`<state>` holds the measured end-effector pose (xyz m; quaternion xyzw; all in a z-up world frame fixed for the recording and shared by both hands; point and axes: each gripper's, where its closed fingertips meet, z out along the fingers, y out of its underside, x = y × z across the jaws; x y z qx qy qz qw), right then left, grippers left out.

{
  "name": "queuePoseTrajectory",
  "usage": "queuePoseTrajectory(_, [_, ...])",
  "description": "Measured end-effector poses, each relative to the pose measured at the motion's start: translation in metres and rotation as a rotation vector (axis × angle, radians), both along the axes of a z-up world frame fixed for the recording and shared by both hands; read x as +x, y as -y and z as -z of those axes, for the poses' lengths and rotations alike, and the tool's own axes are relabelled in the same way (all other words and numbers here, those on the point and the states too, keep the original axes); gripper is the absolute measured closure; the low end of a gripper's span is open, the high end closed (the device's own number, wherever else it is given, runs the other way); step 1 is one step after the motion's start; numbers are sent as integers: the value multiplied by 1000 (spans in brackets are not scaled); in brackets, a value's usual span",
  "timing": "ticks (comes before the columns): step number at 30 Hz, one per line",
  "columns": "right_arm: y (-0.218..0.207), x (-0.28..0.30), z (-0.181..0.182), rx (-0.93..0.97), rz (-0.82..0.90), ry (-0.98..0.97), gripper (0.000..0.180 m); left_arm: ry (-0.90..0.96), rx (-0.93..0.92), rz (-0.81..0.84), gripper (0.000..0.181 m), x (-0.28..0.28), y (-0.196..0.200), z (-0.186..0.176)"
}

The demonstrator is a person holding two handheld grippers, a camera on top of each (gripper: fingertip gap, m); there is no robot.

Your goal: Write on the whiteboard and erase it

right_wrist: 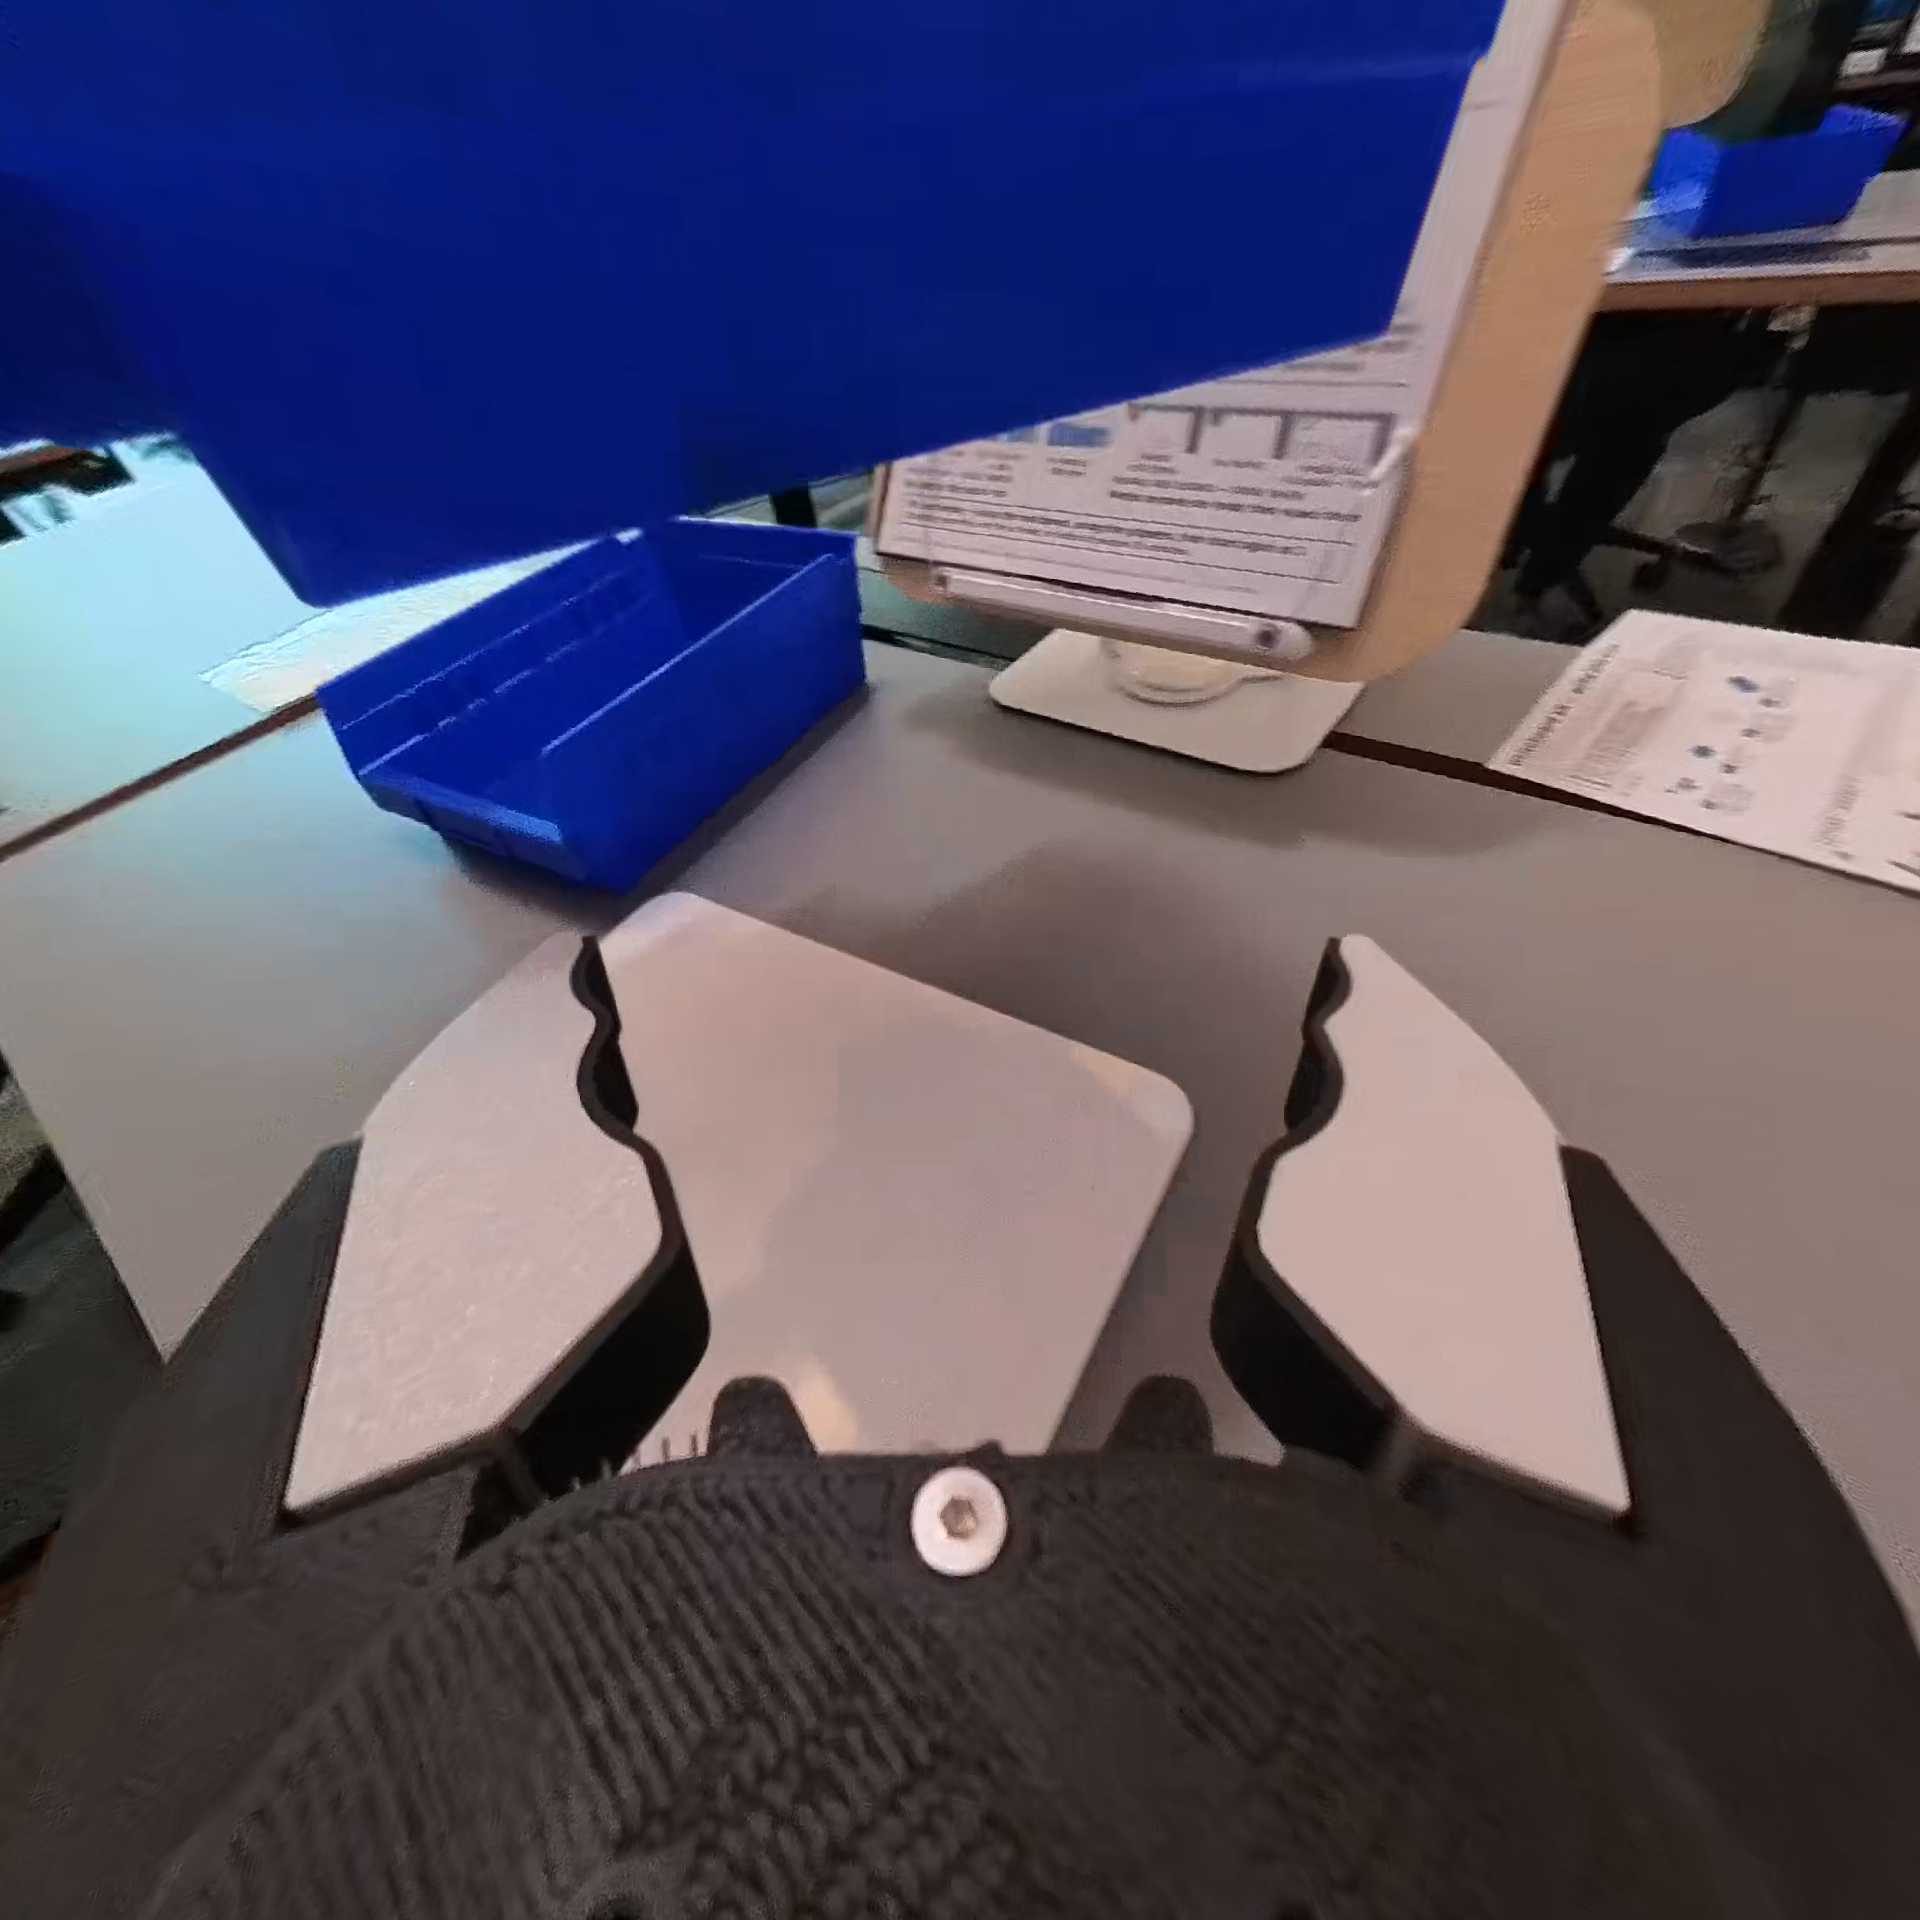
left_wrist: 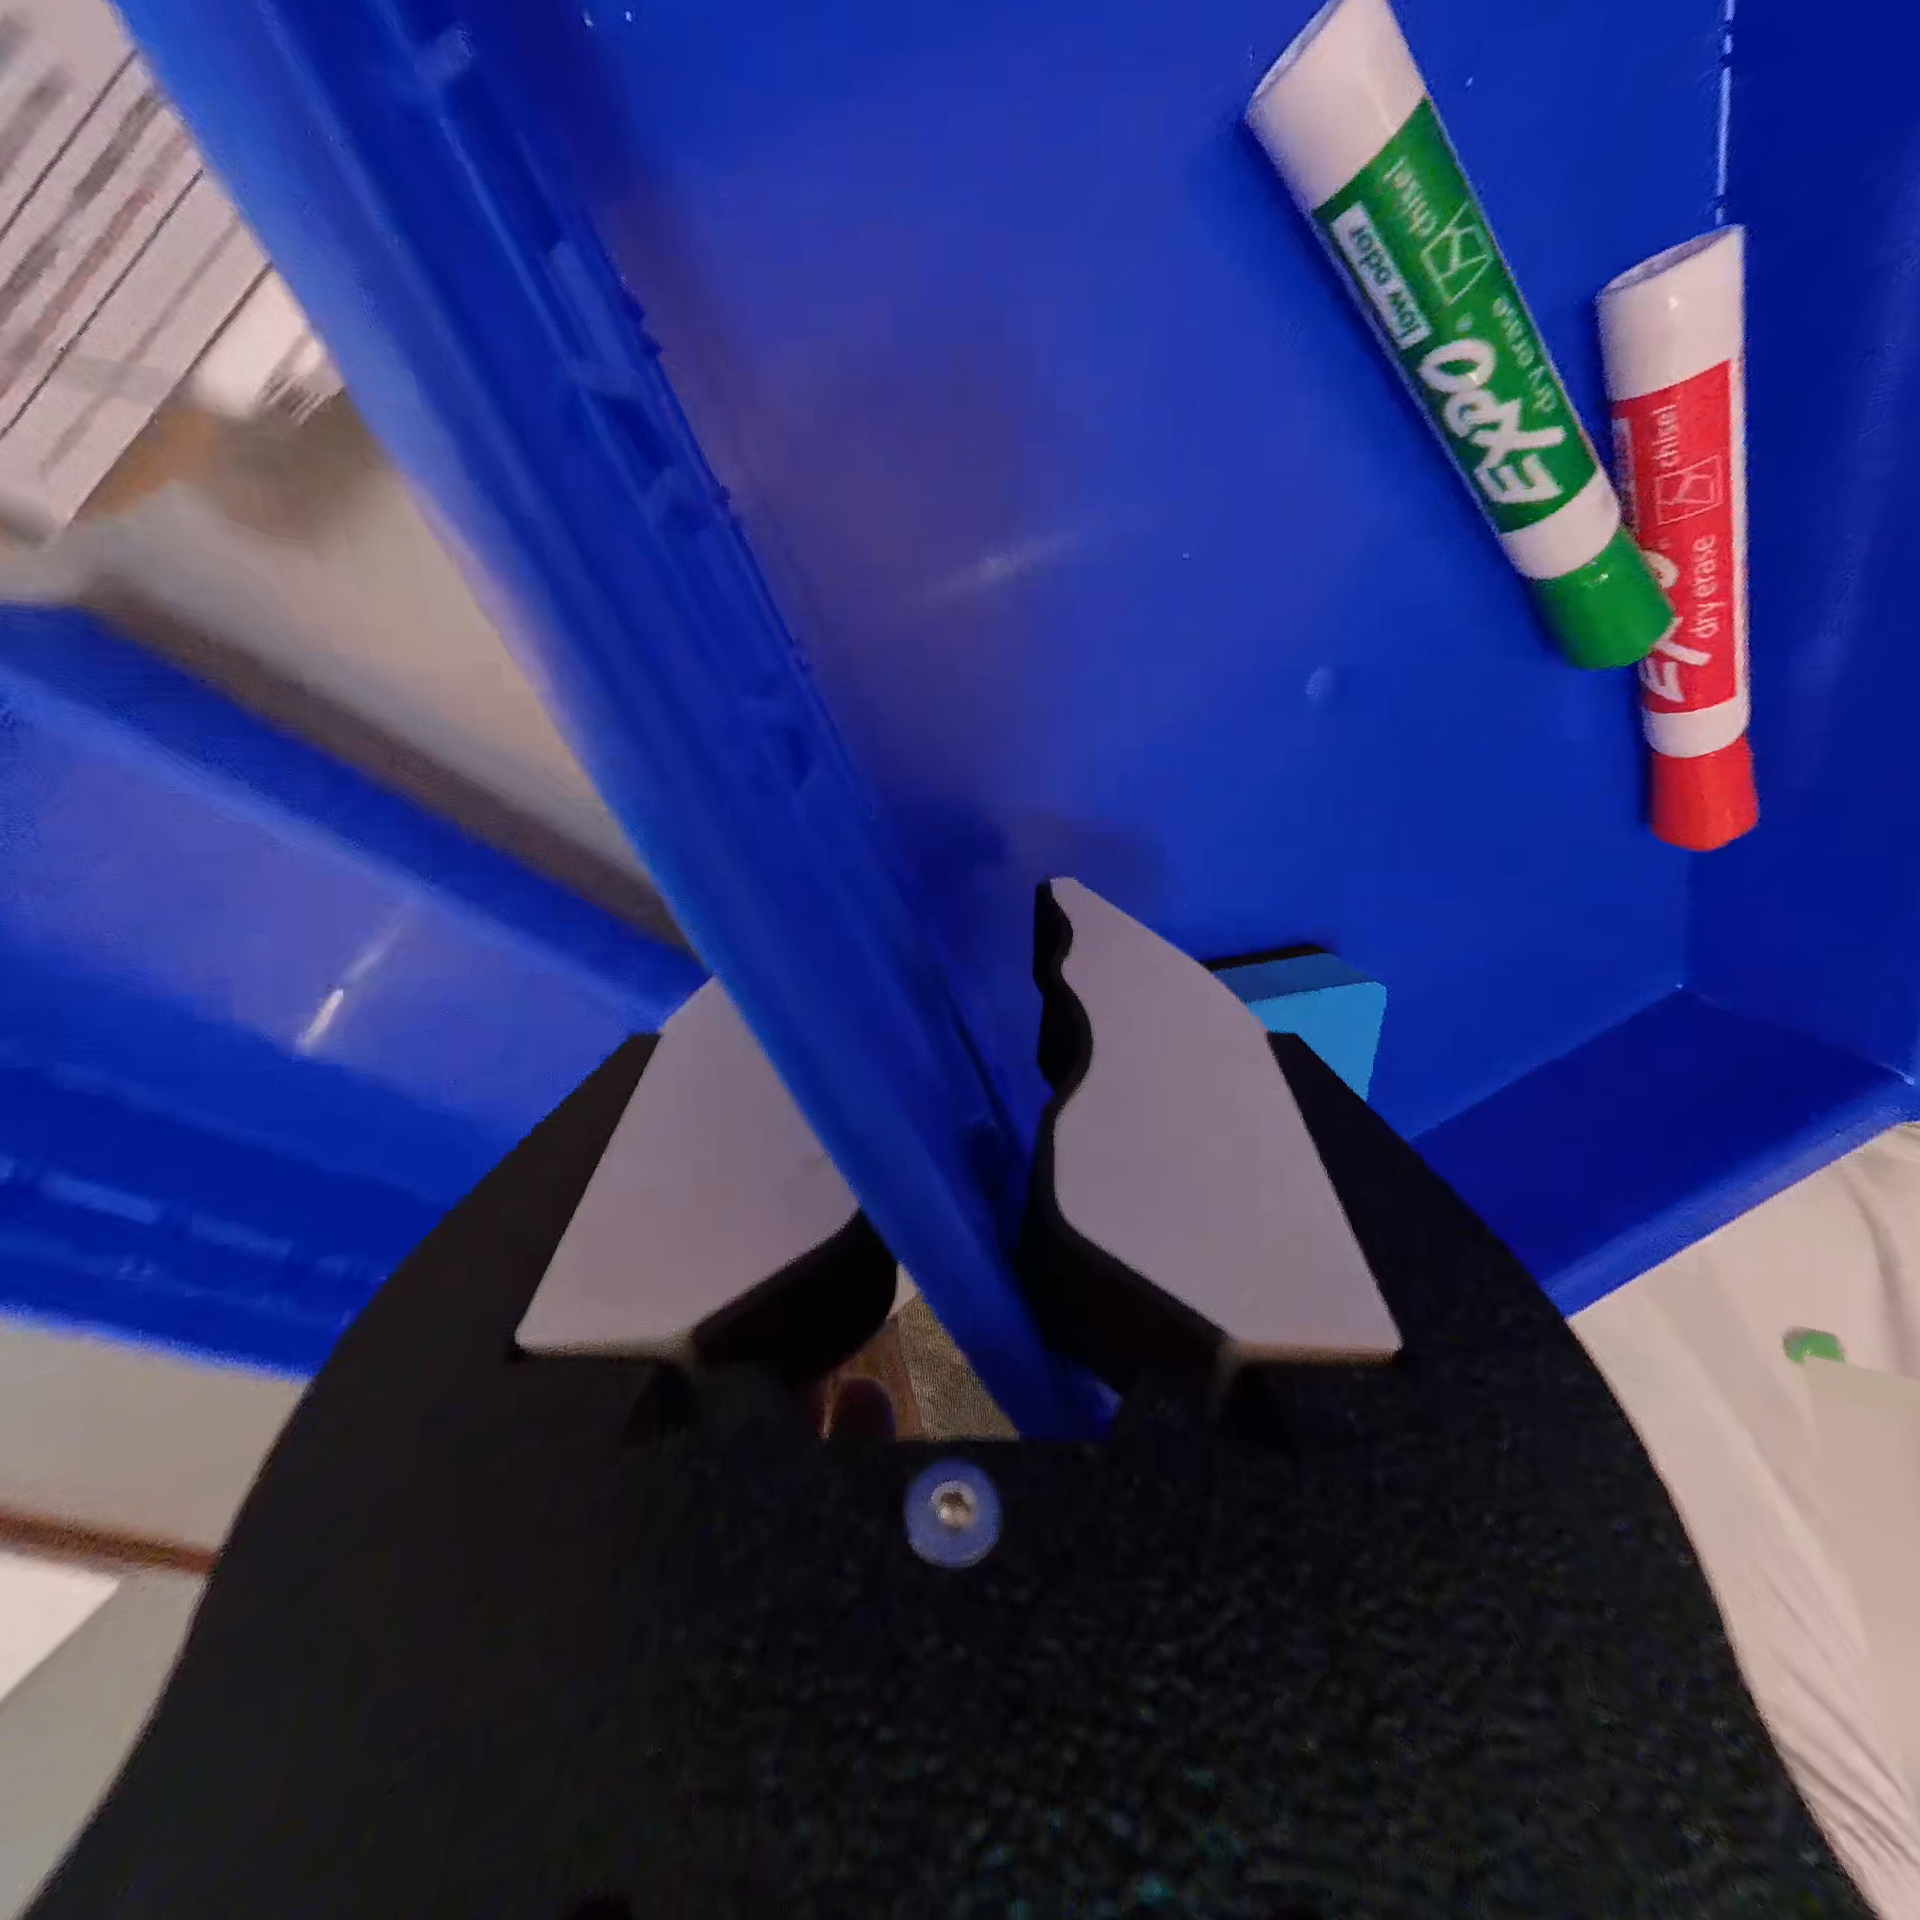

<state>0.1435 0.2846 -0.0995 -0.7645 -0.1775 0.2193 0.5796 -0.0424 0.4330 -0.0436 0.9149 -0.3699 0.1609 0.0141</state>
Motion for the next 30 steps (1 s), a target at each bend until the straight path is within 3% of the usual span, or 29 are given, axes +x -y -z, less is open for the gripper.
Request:
queuePoseTrajectory(5, [-50,-96,23,-96,-81,97,56,-66,22,-124,155,-117,1,-14])
queuePoseTrajectory(9, [-87,-175,43,-256,-169,30,58,-58,24,-249,155,-204,11,-14])
queuePoseTrajectory(15, [-148,-259,57,-367,-160,22,64,-44,-5,-452,155,-322,37,4])
queuePoseTrajectory(19, [-182,-302,87,-430,-136,145,60,-100,-29,-564,155,-390,56,20])
queuePoseTrajectory(23, [-197,-324,120,-507,-136,261,72,-77,-51,-638,155,-429,68,40])
queuePoseTrajectory(28, [-201,-340,149,-612,-195,277,122,-30,-73,-701,155,-456,74,67])
queuePoseTrajectory(30, [-198,-343,159,-673,-210,318,126,-18,-84,-711,155,-464,76,78])
